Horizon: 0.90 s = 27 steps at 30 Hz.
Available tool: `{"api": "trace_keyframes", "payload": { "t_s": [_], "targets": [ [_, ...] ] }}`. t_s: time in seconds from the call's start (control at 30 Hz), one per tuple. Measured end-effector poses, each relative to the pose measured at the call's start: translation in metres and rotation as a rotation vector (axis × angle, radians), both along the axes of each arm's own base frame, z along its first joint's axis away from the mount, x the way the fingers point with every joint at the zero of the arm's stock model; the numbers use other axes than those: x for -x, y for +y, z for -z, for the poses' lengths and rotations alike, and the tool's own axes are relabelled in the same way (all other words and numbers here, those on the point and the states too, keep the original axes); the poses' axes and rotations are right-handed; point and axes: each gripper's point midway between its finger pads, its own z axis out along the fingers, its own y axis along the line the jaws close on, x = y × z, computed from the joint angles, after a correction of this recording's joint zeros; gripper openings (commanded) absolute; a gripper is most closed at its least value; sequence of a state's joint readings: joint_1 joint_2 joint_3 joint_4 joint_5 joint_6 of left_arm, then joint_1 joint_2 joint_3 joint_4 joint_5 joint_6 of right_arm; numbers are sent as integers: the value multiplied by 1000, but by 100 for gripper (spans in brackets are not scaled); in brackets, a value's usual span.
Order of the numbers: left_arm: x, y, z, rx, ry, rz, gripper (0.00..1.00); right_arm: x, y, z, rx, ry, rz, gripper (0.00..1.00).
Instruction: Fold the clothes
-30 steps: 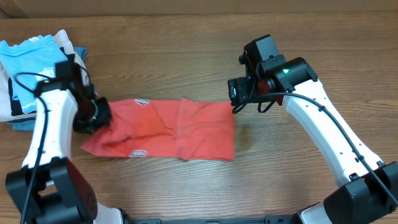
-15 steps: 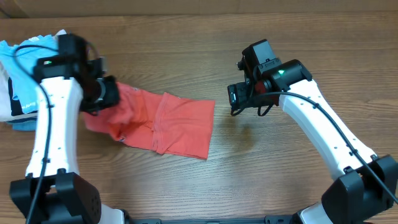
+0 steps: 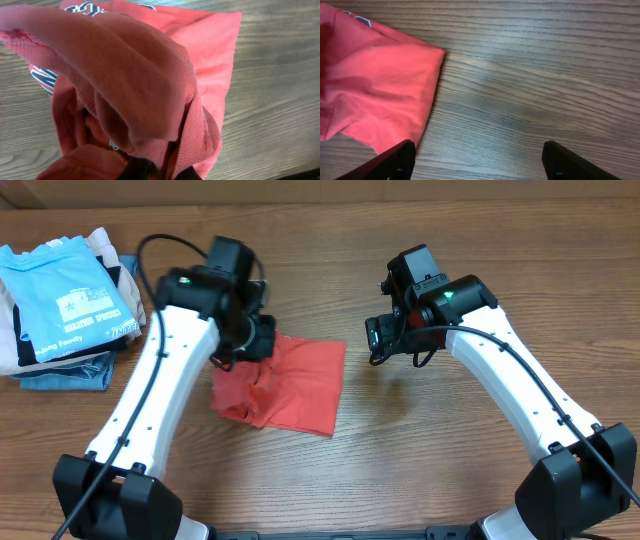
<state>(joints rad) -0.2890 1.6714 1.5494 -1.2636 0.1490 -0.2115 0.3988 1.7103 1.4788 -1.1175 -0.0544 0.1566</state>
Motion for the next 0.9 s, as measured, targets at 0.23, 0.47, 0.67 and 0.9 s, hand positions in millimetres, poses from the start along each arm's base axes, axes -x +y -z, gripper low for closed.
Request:
{"api": "trace_keyframes", "payload": {
  "t_s": [0.23, 0.47, 0.67, 0.9],
  "targets": [
    [7, -22, 7, -35, 6, 49, 7, 2, 3, 0, -18, 8, -6, 85],
    [6, -37, 30, -62, 52, 73, 5, 2, 3, 0, -18, 9, -6, 85],
    [4, -46, 33, -57, 43, 81, 4, 2, 3, 0, -18, 9, -6, 85],
    [5, -48, 33, -52, 44, 78, 4, 2, 3, 0, -18, 9, -6, 85]
  ]
}}
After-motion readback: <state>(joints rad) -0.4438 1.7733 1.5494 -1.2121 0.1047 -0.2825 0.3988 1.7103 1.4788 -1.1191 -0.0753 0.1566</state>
